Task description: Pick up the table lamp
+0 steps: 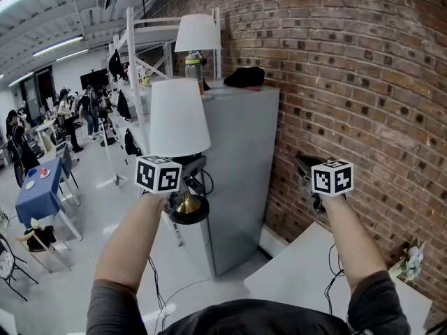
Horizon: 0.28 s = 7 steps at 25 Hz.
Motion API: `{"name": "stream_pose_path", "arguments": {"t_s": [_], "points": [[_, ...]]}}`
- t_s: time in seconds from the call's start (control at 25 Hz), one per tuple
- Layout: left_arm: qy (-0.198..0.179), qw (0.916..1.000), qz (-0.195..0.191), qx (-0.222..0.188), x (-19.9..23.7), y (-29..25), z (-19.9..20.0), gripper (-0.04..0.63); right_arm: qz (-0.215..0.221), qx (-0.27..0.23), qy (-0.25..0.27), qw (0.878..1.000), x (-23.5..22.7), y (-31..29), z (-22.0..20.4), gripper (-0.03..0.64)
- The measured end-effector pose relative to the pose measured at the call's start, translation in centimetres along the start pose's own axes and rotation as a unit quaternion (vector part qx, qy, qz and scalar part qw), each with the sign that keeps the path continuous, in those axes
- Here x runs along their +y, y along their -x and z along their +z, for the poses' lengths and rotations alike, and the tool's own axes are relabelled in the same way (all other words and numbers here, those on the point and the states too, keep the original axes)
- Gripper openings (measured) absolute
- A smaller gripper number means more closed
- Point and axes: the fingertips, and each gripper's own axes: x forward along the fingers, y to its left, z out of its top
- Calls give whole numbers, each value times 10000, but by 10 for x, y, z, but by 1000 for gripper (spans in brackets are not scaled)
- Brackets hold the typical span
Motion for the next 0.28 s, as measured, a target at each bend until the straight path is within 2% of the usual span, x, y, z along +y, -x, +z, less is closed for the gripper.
{"name": "stream_pose_path", "arguments": {"t_s": [0.28], "points": [[-21, 10000, -1, -34, 0, 2, 2, 81, 4, 5, 21, 10000, 3, 0, 0, -8]]}}
